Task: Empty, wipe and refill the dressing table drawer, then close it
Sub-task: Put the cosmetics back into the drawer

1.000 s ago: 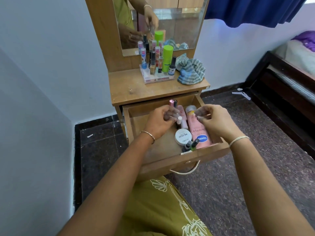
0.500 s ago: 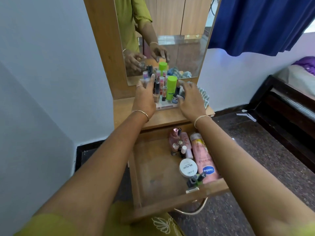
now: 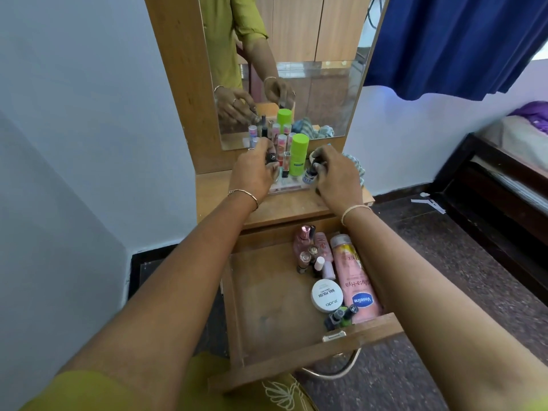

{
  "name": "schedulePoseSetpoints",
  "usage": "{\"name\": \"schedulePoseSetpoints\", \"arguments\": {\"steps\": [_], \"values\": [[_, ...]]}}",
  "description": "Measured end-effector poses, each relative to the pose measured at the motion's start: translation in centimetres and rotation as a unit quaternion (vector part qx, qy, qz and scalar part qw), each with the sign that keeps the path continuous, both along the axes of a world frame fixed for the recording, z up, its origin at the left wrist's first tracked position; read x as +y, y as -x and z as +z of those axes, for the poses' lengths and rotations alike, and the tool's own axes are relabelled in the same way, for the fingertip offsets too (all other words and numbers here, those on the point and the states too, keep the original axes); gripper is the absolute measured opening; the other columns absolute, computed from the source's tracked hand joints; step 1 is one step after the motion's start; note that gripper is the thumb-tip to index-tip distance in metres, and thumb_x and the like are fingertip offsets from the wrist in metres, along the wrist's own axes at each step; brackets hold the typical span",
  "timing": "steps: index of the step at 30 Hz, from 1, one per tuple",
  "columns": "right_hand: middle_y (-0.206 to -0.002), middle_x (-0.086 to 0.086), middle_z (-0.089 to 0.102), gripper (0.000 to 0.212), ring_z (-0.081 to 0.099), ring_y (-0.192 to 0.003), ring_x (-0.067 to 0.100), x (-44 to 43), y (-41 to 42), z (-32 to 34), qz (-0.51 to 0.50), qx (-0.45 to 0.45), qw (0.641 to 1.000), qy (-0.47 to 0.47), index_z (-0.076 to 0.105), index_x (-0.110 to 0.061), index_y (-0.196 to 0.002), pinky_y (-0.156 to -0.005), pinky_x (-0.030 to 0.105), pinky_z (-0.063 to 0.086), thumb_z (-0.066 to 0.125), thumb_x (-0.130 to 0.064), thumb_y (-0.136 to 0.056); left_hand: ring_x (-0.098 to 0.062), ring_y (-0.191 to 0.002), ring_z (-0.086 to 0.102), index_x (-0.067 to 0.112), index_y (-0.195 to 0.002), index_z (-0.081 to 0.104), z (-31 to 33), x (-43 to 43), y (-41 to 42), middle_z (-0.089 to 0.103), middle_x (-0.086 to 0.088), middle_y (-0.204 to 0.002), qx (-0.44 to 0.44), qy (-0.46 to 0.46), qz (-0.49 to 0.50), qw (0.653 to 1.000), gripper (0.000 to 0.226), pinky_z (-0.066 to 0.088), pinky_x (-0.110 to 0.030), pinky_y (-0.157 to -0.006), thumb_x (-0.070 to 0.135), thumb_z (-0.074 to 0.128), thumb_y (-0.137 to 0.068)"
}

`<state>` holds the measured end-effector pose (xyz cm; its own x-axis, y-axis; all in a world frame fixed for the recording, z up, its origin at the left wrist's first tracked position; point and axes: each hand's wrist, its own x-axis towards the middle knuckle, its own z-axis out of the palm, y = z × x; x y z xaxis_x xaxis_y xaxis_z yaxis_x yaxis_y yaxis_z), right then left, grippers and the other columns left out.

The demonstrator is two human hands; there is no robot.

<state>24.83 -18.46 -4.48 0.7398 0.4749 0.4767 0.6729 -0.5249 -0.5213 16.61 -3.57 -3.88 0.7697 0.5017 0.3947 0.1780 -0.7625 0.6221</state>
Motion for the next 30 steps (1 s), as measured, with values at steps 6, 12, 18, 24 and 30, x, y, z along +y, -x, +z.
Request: {"name": "schedulePoseSetpoints", "arguments": {"steps": [6, 12, 18, 24, 30], "values": [[-0.097, -0.001, 0.069, 0.016, 0.065, -0.086, 0.014, -4.8, 4.9, 0.4, -0.002, 0.022, 0.991, -0.135, 0.062, -0.013, -0.1, -0.08, 0.024, 0.05, 0.06, -0.005, -0.087, 0.004, -0.07, 0.059, 0.021, -0.098, 0.051, -0.1, -3.0, 4.3, 0.058, 0.018, -0.078, -0.108, 0.098, -0.026, 0.989, 0.023, 0.045, -0.011, -0.062, 0.014, 0.068, -0.084], [-0.09, -0.006, 0.069, 0.013, 0.066, -0.082, 0.004, -9.2, 9.8, -3.2, 0.017, 0.124, 0.981, -0.146, 0.064, -0.016, -0.095, -0.079, 0.021, 0.053, 0.064, -0.006, -0.087, -0.012, -0.079, 0.066, 0.018, -0.099, 0.052, -4.1, -7.8, 9.1, 0.066, 0.005, -0.086, -0.061, 0.197, -0.065, 0.976, 0.021, 0.056, -0.034, -0.075, 0.012, 0.066, -0.085], [-0.084, -0.013, 0.066, 0.016, 0.063, -0.081, 0.002, -10.9, 11.3, -6.3, 0.009, 0.141, 0.989, -0.038, 0.065, -0.024, -0.092, -0.076, 0.023, 0.052, 0.067, -0.01, -0.085, 0.001, -0.074, 0.062, 0.02, -0.092, 0.052, -8.6, -9.8, 11.4, 0.062, 0.011, -0.084, 0.008, 0.218, -0.029, 0.975, 0.022, 0.053, -0.025, -0.073, 0.009, 0.068, -0.083], [-0.092, -0.004, 0.07, 0.019, 0.063, -0.086, 0.015, -9.6, 10.8, -7.9, 0.03, 0.128, 0.989, 0.064, 0.068, -0.02, -0.096, -0.074, 0.018, 0.042, 0.068, -0.006, -0.083, -0.004, -0.071, 0.062, 0.02, -0.088, 0.051, -10.7, -10.3, 11.7, 0.06, 0.012, -0.08, 0.059, 0.241, -0.017, 0.969, 0.022, 0.054, -0.029, -0.07, 0.009, 0.069, -0.082], [-0.098, 0.0, 0.071, 0.021, 0.063, -0.088, 0.019, -8.3, 10.0, -8.4, 0.035, 0.089, 0.986, 0.133, 0.071, -0.017, -0.098, -0.077, 0.025, 0.047, 0.069, -0.006, -0.081, -0.008, -0.073, 0.065, 0.022, -0.089, 0.051, -11.4, -10.5, 10.8, 0.062, 0.011, -0.084, 0.112, 0.214, -0.035, 0.97, 0.021, 0.053, -0.029, -0.07, 0.012, 0.069, -0.083]]}}
